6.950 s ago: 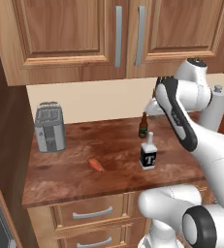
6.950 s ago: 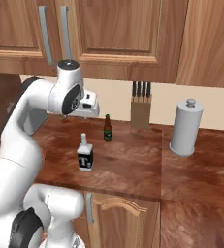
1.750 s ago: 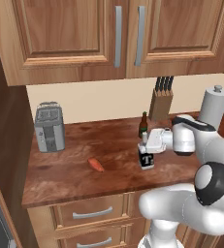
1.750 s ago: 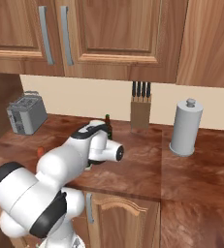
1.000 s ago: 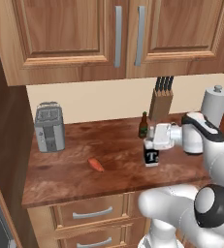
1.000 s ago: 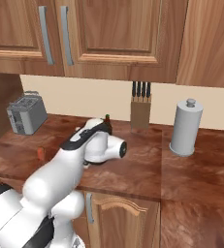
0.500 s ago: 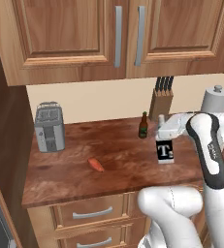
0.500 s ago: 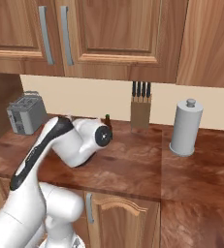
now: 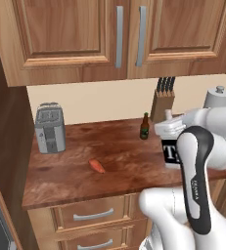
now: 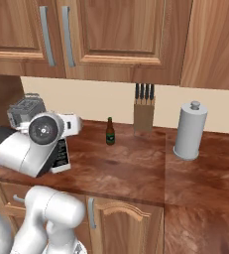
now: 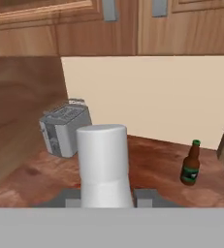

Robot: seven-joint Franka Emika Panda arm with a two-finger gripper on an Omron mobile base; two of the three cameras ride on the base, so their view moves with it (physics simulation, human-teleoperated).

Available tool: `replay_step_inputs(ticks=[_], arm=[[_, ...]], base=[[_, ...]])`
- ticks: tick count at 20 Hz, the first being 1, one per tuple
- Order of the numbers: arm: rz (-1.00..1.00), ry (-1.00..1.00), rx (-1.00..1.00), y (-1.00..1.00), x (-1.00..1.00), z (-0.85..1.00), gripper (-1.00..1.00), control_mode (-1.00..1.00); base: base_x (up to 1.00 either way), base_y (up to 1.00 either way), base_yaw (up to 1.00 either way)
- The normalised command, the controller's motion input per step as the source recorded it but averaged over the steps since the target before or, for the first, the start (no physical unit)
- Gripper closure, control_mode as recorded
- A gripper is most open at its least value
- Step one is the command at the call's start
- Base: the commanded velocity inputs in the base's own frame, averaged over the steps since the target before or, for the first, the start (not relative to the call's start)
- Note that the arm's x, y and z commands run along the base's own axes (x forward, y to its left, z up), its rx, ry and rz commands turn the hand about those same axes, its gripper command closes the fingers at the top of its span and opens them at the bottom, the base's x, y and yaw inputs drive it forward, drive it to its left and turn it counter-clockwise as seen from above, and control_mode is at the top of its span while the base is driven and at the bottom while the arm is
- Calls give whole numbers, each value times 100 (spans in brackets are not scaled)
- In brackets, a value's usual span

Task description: Place the liquor and beer on the top shelf of the fridge to keep them out of children's reach, and place the sweet potato on lower shelves for easy access.

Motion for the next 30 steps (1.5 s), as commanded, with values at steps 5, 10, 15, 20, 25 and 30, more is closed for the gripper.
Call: replay_step_inputs(ticks=[5, 10, 15, 20, 25, 30], arm=[[-17, 0, -2, 0, -40, 76, 100, -100], [-19, 0, -9, 4, -16, 20, 100, -100], [-13, 0, -5, 2, 0, 0, 100, -100], [-1, 0, -1, 0, 0, 0, 100, -100], [0, 0, 0, 0, -17, 0, 100, -100], [0, 0, 0, 0, 0, 0, 100, 100]], base=[[0, 0, 0], [0, 0, 0], [0, 0, 0], [0, 0, 0], [0, 0, 0], [-93, 0, 11]])
